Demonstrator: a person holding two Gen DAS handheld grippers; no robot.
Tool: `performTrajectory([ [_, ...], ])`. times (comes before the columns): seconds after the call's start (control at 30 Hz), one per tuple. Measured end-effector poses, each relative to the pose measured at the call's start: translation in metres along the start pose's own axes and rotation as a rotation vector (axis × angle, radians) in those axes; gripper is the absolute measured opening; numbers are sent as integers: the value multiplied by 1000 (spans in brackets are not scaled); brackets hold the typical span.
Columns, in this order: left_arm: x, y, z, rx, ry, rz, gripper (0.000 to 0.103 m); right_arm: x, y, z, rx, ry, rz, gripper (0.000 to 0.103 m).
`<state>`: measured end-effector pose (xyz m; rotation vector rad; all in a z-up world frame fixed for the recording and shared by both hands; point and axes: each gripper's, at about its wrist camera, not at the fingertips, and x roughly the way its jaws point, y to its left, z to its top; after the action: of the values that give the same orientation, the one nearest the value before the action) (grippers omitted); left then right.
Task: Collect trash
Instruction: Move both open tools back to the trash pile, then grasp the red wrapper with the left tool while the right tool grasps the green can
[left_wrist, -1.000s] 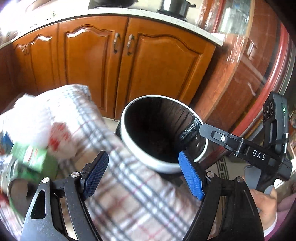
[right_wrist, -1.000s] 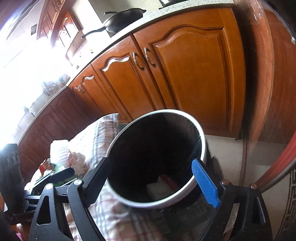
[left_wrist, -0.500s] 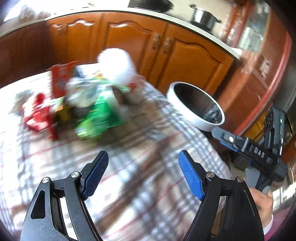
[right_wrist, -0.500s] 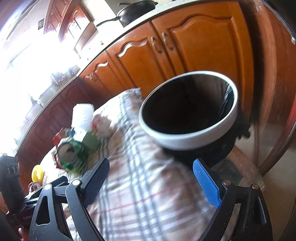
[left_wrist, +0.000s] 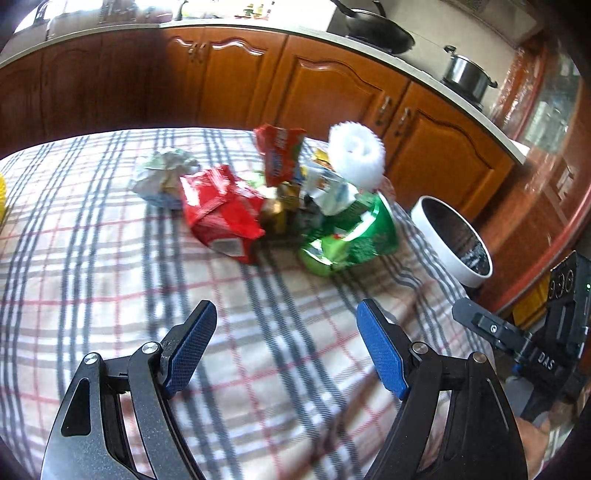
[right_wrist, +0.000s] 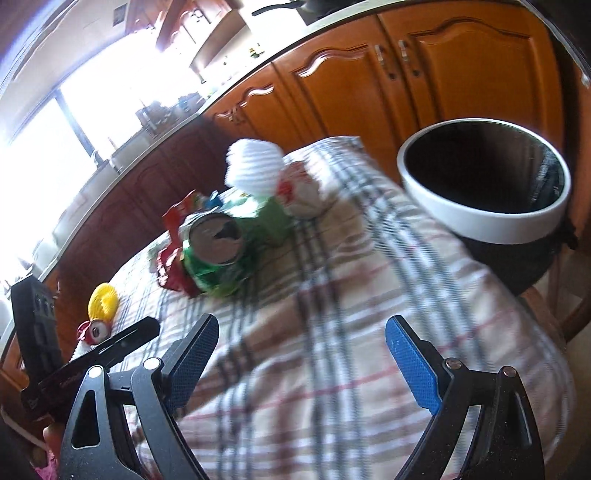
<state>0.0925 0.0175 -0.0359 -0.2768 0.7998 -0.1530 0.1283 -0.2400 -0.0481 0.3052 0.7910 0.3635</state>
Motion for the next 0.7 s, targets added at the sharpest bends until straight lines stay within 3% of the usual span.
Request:
performTrajectory([
  [0.3,-4,32,18,-62,-23,52,80,21,37,5,-47,23,59,93],
  [0.7,32,52,52,-134,-4,86,80,71,53,23,3,29,106,90],
])
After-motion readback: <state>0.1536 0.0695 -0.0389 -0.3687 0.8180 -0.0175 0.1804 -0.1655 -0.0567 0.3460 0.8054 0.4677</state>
